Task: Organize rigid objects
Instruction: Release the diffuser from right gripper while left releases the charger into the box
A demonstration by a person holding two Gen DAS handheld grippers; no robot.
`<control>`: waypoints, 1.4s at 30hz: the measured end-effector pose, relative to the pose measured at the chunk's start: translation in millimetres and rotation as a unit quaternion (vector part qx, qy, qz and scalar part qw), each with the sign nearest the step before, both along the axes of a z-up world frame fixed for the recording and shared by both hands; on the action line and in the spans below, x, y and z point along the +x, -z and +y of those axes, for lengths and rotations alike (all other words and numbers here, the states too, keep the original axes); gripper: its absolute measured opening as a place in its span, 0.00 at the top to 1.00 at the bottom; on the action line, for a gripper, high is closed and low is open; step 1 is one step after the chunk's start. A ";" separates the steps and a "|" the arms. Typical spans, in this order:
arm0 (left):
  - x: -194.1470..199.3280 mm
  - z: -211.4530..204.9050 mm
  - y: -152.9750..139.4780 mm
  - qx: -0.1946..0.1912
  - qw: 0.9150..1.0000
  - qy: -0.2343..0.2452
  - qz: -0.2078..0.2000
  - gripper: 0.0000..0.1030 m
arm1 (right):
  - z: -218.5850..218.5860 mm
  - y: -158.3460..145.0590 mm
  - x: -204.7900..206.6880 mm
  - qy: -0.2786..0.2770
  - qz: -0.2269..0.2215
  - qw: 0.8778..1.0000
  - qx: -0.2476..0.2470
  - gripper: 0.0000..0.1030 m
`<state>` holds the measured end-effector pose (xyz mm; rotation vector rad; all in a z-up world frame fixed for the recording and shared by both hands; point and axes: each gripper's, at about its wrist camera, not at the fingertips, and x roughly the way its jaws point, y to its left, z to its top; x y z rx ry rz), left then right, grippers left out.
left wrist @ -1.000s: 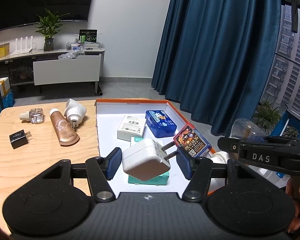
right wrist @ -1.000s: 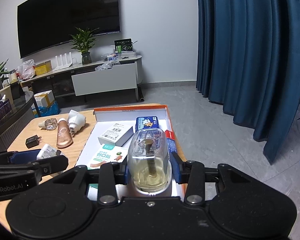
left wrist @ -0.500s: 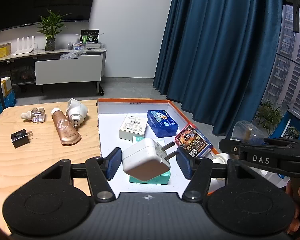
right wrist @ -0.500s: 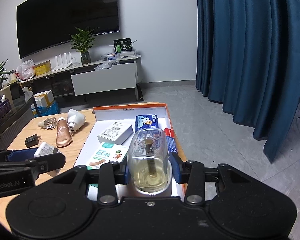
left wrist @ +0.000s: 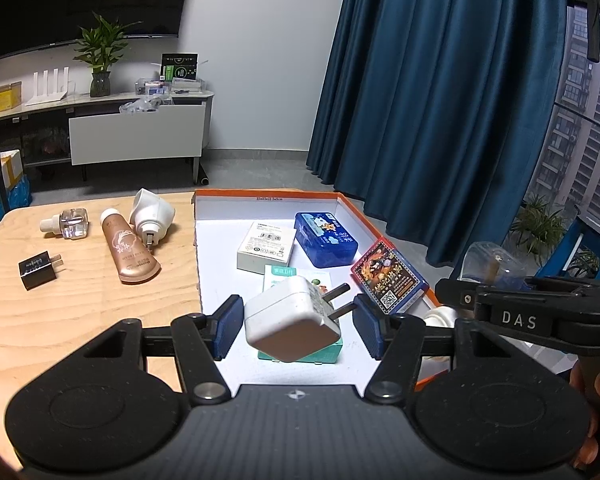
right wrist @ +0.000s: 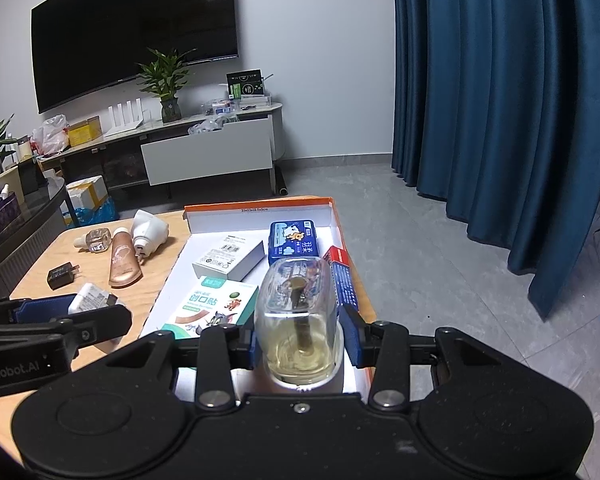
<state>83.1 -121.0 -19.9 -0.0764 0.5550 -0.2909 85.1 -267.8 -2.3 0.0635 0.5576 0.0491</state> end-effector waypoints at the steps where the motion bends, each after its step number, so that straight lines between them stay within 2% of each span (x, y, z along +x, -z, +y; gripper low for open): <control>1: 0.1 0.1 0.2 0.000 1.000 0.000 0.000 0.41 | 0.0 0.5 0.4 0.000 0.001 1.000 0.000 0.53; 42: 8.0 -1.4 4.2 0.007 1.000 0.003 0.008 0.41 | 11.4 3.7 14.7 -0.015 0.008 1.000 -0.021 0.53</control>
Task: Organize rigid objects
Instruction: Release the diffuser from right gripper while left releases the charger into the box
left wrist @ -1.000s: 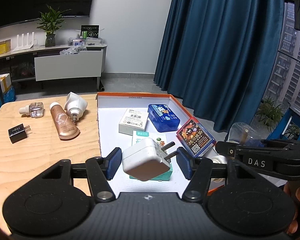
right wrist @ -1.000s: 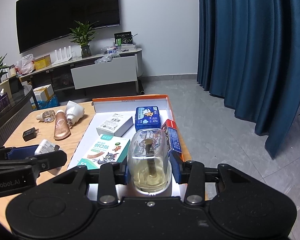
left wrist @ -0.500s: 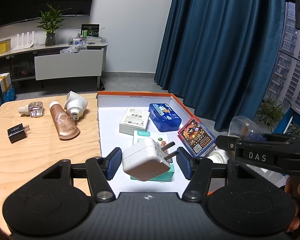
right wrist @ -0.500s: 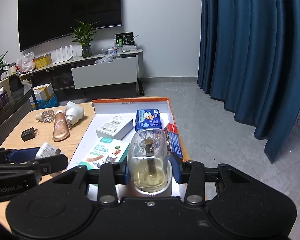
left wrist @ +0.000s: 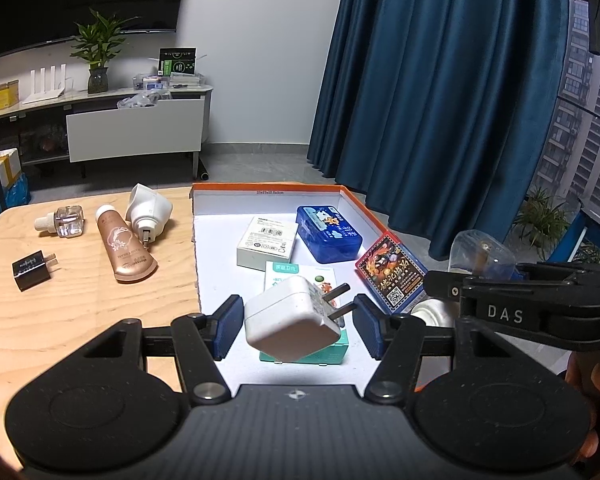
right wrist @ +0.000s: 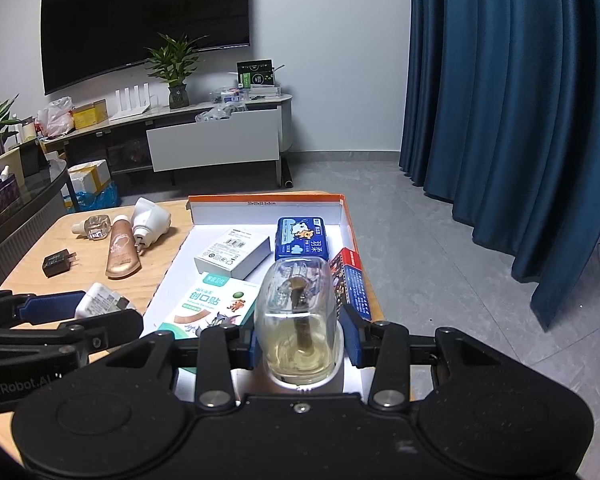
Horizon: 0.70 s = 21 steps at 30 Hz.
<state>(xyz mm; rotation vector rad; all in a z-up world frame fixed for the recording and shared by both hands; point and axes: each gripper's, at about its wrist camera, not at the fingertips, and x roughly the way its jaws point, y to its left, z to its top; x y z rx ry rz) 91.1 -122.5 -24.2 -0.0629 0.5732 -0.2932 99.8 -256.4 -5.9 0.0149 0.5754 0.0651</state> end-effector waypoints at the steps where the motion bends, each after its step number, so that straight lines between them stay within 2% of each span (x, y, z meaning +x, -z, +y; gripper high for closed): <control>1: 0.3 -0.2 0.3 0.000 1.000 0.000 0.000 0.41 | 0.4 0.5 0.4 0.000 0.001 1.000 -0.001 0.53; 21: 6.4 -2.4 7.6 0.008 1.000 0.003 0.013 0.41 | -0.9 14.4 17.3 -0.012 0.032 0.999 0.003 0.52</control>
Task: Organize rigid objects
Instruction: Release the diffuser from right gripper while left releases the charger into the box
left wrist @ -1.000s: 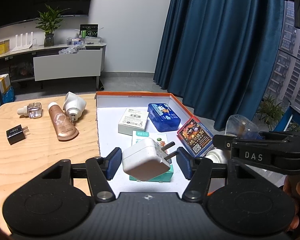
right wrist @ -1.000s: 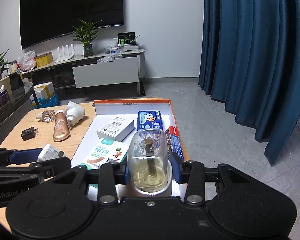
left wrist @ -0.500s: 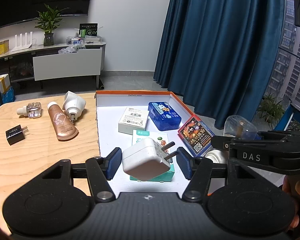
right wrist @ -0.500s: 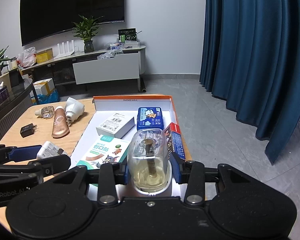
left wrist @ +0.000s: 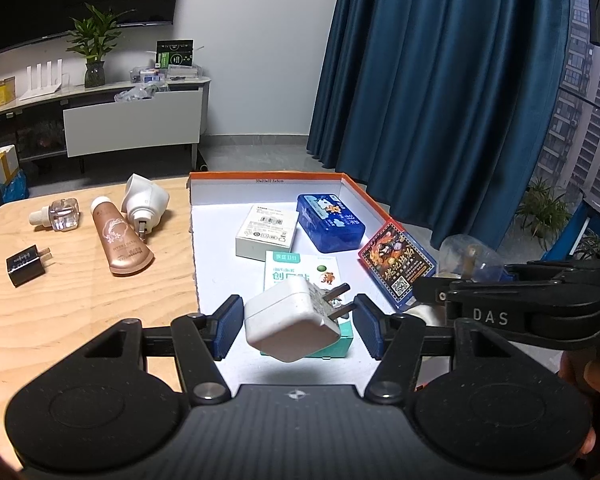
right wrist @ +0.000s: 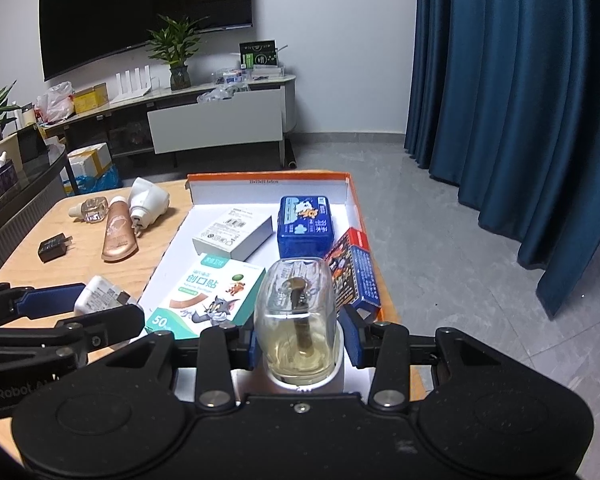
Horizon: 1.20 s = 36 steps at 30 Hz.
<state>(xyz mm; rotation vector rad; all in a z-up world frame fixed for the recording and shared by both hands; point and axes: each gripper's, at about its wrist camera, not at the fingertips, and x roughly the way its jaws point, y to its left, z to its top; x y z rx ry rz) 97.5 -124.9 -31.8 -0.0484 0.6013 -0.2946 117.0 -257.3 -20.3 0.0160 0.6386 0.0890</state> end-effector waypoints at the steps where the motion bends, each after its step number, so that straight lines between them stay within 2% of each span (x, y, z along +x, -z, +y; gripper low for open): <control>1: 0.5 -0.1 0.6 0.000 1.000 0.000 0.001 0.41 | -0.8 0.1 0.7 0.001 -0.004 1.000 0.003 0.43; 2: 1.3 -0.4 1.2 0.001 1.000 0.000 0.003 0.41 | -1.3 0.2 0.1 0.002 -0.008 1.000 0.006 0.26; 3: 1.9 -0.7 2.0 0.003 1.000 0.000 0.004 0.41 | -2.2 -0.6 -0.8 0.006 -0.015 1.000 0.008 0.24; 8: 4.0 -3.7 5.6 0.006 1.000 0.005 0.009 0.41 | -9.6 -8.4 -9.4 0.037 -0.067 0.997 0.012 0.24; 12: 7.0 -10.5 9.4 0.011 1.000 0.017 0.015 0.41 | -18.4 -16.1 -15.2 0.057 -0.092 0.994 0.027 0.24; 16: 7.4 -14.4 13.4 0.022 0.999 0.012 0.024 0.39 | -18.3 -20.3 -18.8 0.052 -0.097 0.994 0.026 0.24; 19: 4.4 -12.9 7.6 0.025 1.000 0.007 0.015 0.29 | -14.8 -21.2 -21.0 0.044 -0.097 0.994 0.021 0.23; 24: -1.8 -5.5 -4.4 0.022 1.000 -0.010 -0.001 0.23 | -3.3 -26.8 -28.8 0.029 -0.103 0.994 0.020 0.22; 28: -5.9 8.4 -10.2 0.019 0.999 -0.033 -0.002 0.18 | 11.1 -31.1 -34.2 0.005 -0.106 0.994 0.008 0.21; 36: -14.5 46.4 -18.5 0.021 0.996 -0.084 0.000 0.14 | 42.2 -35.5 -36.5 -0.036 -0.090 0.995 0.009 0.19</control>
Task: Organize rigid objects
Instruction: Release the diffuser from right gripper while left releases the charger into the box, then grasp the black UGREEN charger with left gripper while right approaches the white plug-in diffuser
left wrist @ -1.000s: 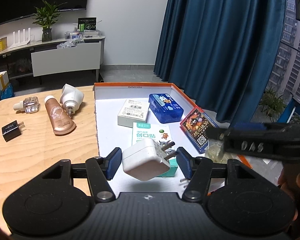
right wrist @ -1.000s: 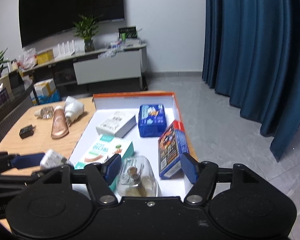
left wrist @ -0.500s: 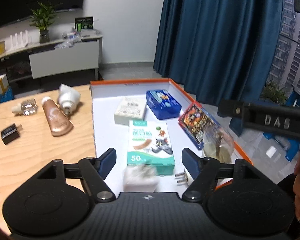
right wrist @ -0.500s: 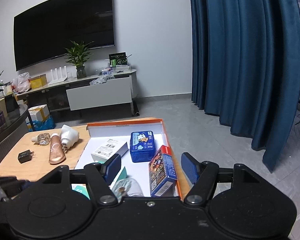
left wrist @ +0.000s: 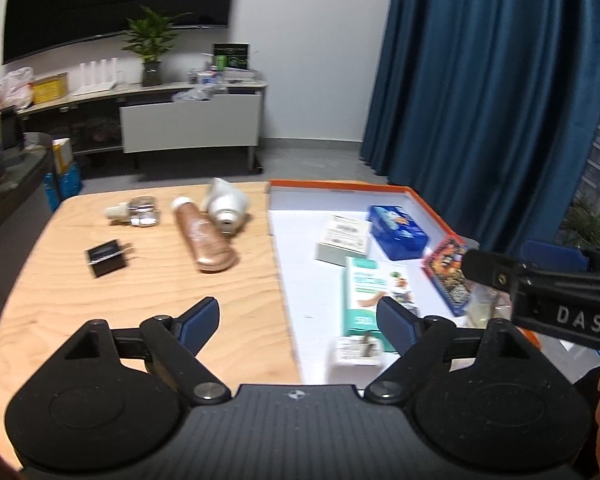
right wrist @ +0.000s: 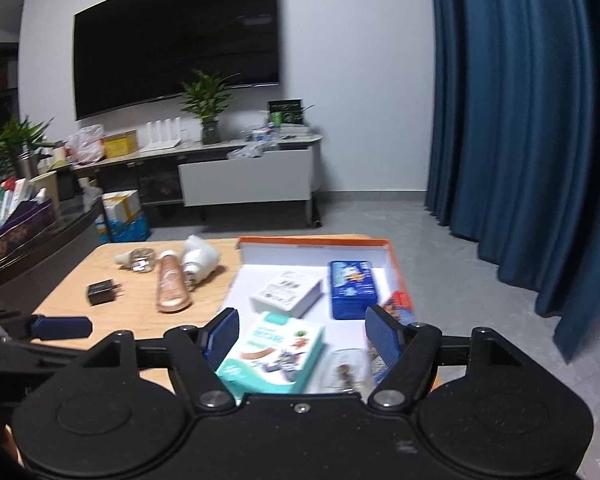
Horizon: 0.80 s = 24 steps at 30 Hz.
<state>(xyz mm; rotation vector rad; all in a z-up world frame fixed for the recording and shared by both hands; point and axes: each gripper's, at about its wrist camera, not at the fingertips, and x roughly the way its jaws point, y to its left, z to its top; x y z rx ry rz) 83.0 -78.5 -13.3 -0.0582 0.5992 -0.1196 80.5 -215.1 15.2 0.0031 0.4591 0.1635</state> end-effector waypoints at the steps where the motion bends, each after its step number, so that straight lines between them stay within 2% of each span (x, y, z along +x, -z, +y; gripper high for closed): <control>1: -1.1 4.9 -0.9 -0.001 1.000 -0.006 -0.001 0.13 | 4.2 -0.6 0.0 -0.006 0.001 1.000 -0.002 0.19; 14: -5.3 65.7 -1.5 -0.008 0.997 -0.071 -0.002 0.08 | 54.2 0.5 2.4 -0.064 0.025 0.998 -0.010 0.17; 24: 14.5 107.5 12.8 -0.003 0.993 -0.119 0.001 0.04 | 75.2 4.4 21.3 -0.084 0.043 0.996 -0.005 0.16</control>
